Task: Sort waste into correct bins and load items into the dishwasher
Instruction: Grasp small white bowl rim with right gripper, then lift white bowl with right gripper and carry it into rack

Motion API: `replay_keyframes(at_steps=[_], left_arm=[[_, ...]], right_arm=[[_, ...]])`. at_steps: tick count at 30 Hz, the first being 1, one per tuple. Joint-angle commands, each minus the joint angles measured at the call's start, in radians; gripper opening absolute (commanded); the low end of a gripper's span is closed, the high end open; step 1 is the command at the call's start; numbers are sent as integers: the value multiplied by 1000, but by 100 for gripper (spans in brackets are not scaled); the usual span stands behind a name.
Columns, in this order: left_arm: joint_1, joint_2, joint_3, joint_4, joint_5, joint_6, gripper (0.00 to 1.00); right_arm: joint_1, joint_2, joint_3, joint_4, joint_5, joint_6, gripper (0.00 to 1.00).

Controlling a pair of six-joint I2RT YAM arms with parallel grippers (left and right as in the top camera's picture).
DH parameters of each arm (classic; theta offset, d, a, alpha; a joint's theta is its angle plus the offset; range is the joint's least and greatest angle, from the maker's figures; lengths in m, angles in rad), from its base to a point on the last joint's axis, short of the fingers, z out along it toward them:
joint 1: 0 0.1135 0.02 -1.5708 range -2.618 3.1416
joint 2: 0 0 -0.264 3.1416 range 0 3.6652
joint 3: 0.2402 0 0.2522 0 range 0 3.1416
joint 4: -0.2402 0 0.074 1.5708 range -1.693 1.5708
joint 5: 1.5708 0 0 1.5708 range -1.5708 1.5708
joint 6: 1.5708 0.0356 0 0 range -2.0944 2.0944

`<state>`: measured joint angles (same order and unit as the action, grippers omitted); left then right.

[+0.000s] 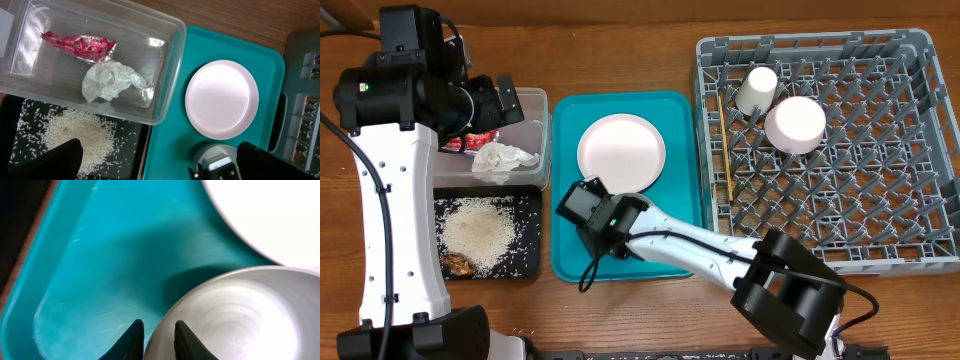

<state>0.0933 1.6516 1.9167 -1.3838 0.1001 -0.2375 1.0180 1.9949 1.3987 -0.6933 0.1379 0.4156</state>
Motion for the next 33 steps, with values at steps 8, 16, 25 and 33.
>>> replay_keyframes(at_steps=[8,16,25,33], left_arm=[[-2,7,1,0,-6,-13,100],[-2,7,1,0,-6,-13,100],[-2,7,1,0,-6,-13,100],[-2,7,1,0,-6,-14,100]], right_arm=[[-25,10,-4,-17,19,8,22],[-26,9,31,-86,19,7,4],[-27,-97,175,-254,19,4,4],[-141,-330,228,-393,-66,-11,4]])
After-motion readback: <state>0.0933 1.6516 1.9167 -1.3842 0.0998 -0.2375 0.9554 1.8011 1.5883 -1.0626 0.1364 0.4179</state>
